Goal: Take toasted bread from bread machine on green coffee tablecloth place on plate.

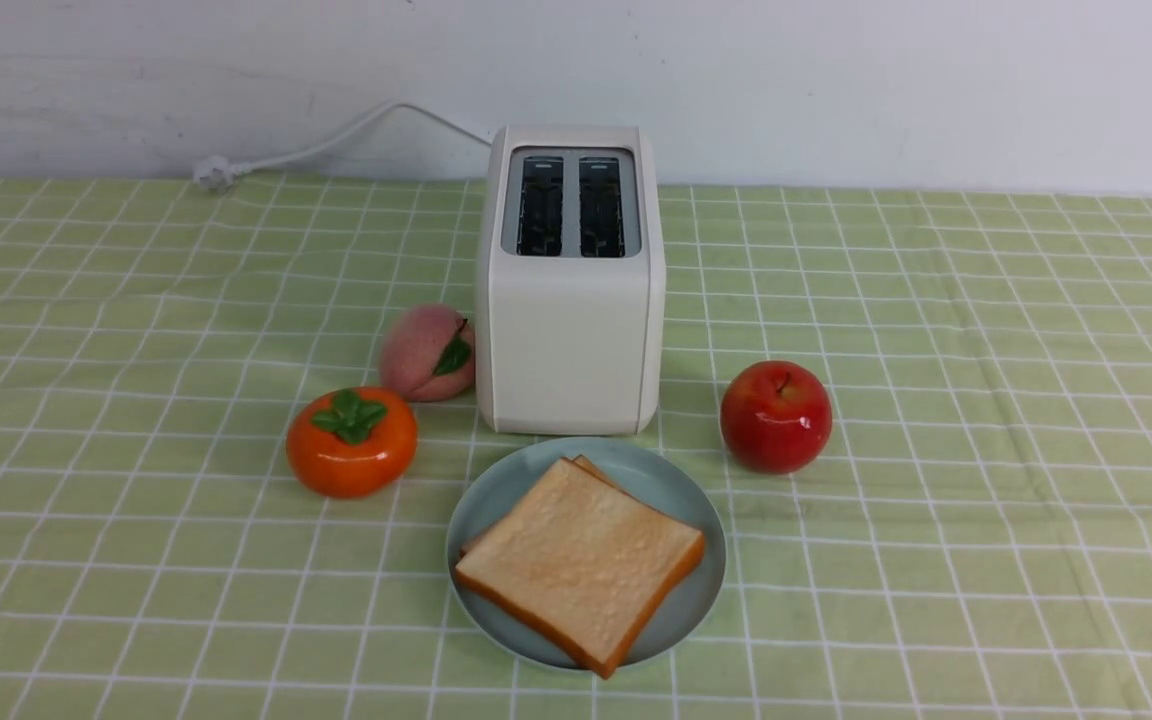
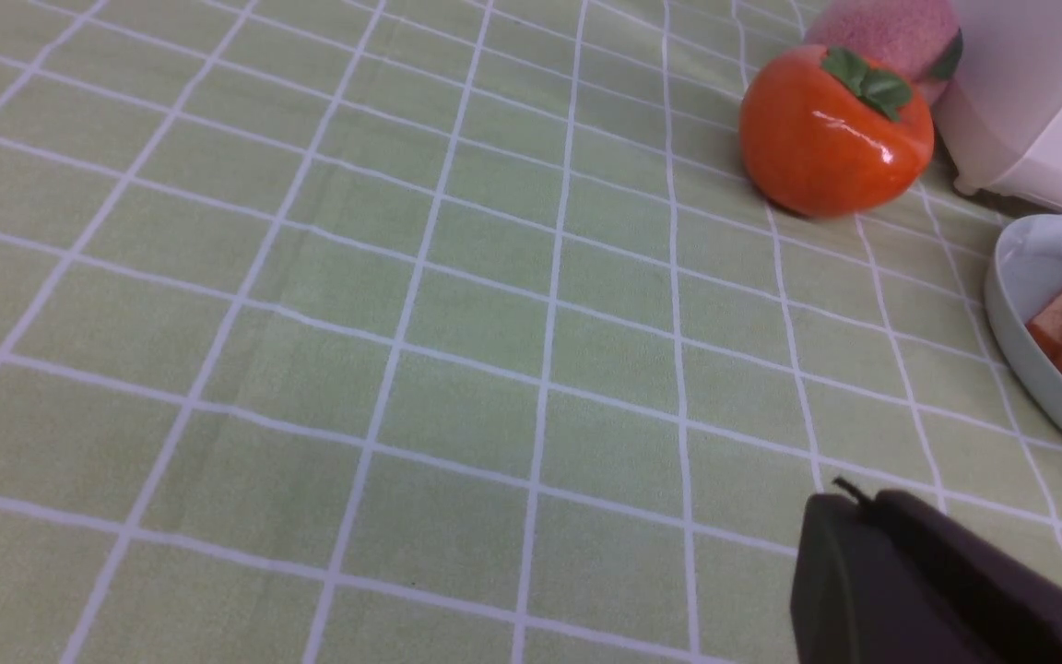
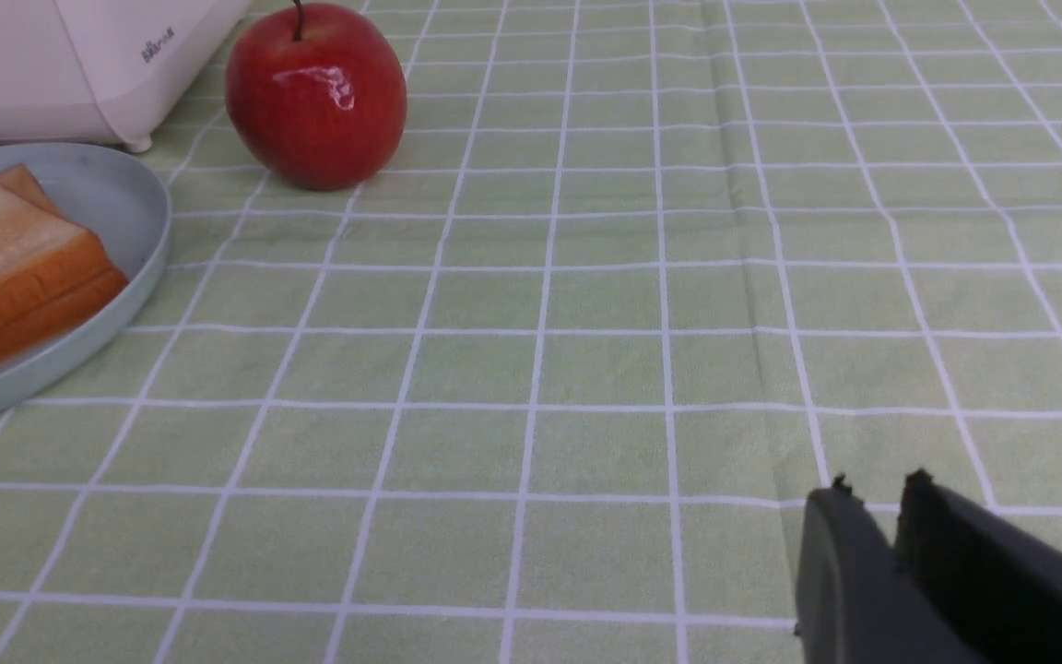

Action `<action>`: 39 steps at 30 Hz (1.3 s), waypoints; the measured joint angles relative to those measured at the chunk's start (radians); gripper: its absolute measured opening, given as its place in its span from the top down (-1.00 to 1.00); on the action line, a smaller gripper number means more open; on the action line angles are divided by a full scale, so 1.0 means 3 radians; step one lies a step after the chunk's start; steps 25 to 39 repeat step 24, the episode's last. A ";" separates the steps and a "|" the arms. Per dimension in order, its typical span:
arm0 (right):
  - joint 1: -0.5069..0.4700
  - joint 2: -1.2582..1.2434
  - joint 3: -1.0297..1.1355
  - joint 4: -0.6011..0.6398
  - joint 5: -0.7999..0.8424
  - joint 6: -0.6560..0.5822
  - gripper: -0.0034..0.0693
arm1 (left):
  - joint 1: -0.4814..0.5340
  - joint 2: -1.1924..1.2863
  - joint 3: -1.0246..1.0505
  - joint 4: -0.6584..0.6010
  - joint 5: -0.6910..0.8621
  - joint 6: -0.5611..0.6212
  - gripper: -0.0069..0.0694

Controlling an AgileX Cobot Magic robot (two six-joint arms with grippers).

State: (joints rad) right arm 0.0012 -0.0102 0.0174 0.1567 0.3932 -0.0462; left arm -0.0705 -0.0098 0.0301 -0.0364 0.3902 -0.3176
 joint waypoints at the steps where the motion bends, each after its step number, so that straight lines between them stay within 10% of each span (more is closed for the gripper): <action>1: 0.0000 0.0000 0.0000 0.0000 0.0000 0.0000 0.63 | 0.0000 0.0000 0.0000 0.0000 0.0000 0.0000 0.82; 39: 0.0000 0.0000 0.0000 0.0000 0.0000 0.0000 0.56 | 0.0000 0.0000 0.0000 0.0000 0.0000 0.0000 0.77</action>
